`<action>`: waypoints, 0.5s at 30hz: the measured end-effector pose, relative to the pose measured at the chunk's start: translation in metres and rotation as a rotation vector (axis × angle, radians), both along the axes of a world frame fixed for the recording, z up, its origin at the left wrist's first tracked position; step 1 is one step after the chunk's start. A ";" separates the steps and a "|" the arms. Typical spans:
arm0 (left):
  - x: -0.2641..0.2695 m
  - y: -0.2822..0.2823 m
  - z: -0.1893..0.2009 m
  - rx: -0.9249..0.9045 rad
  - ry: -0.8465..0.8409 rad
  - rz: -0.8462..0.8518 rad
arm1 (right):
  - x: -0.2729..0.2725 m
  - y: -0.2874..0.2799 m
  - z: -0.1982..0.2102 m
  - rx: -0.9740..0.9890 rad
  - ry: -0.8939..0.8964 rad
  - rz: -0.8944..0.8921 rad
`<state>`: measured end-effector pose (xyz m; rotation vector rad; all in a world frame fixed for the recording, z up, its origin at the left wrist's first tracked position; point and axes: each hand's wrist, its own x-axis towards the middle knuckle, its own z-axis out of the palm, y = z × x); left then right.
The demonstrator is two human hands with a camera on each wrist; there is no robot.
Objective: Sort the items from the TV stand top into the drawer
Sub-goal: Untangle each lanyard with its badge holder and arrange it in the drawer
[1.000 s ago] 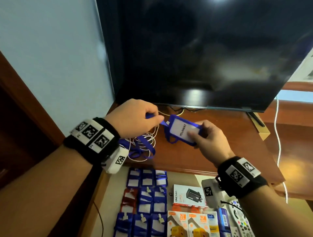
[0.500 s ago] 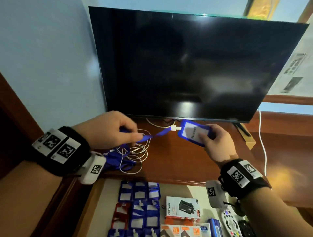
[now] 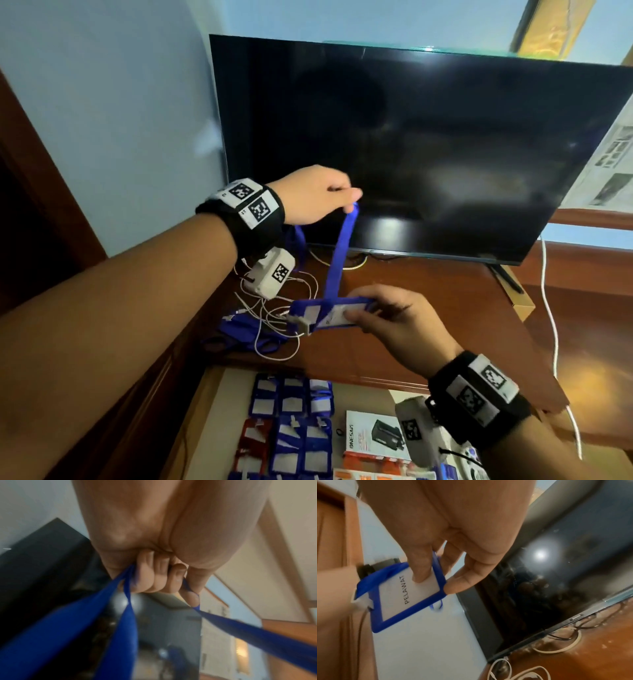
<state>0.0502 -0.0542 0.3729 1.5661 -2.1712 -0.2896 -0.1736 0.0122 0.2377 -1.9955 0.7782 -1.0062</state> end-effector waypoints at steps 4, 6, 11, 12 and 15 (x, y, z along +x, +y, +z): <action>0.029 -0.015 -0.055 0.172 -0.110 0.064 | -0.014 0.006 0.033 0.047 -0.278 -0.061; 0.028 -0.006 -0.086 0.241 -0.089 0.055 | -0.021 0.003 0.050 0.043 -0.380 -0.123; -0.013 0.056 -0.132 0.338 0.170 -0.041 | -0.043 -0.030 0.078 -0.124 -0.421 -0.341; -0.020 0.070 -0.133 0.307 0.221 -0.061 | -0.048 -0.039 0.077 -0.148 -0.395 -0.387; -0.034 0.108 -0.115 0.149 0.249 -0.100 | -0.063 -0.069 0.060 -0.194 -0.233 -0.547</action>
